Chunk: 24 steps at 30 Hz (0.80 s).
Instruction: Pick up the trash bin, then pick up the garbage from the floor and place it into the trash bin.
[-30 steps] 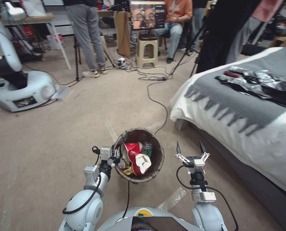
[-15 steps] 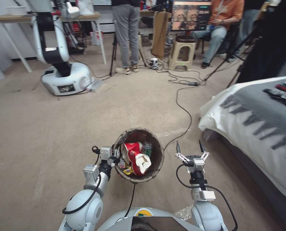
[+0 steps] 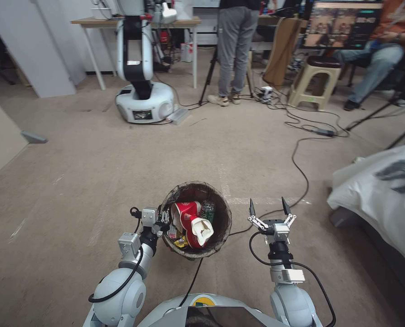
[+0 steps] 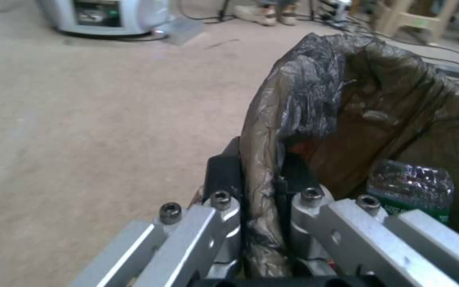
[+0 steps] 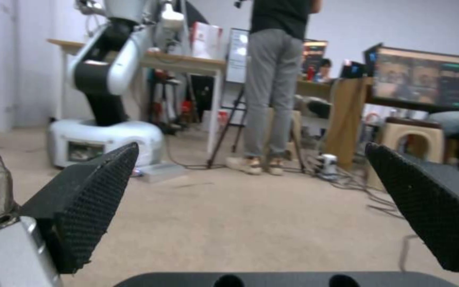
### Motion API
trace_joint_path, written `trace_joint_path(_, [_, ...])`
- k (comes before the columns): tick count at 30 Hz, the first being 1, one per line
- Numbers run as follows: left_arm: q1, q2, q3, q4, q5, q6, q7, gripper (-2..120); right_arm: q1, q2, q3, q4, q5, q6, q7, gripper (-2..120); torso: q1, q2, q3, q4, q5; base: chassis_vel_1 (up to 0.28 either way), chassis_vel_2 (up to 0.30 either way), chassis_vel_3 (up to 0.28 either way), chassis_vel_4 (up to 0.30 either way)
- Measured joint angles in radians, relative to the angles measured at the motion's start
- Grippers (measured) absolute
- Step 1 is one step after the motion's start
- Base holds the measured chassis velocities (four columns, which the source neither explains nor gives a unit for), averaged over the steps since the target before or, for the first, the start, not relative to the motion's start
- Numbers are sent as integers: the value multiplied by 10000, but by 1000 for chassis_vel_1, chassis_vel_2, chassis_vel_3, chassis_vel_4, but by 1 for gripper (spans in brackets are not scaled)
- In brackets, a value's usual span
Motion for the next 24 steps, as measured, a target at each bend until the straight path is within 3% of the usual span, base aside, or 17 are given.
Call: trace_joint_path(24, [-46, -4, 84, 127, -52, -184, -214, 6, 30, 10, 0, -30, 47, 4, -16, 100, 0, 0, 0, 2, 0, 23, 23, 20, 22])
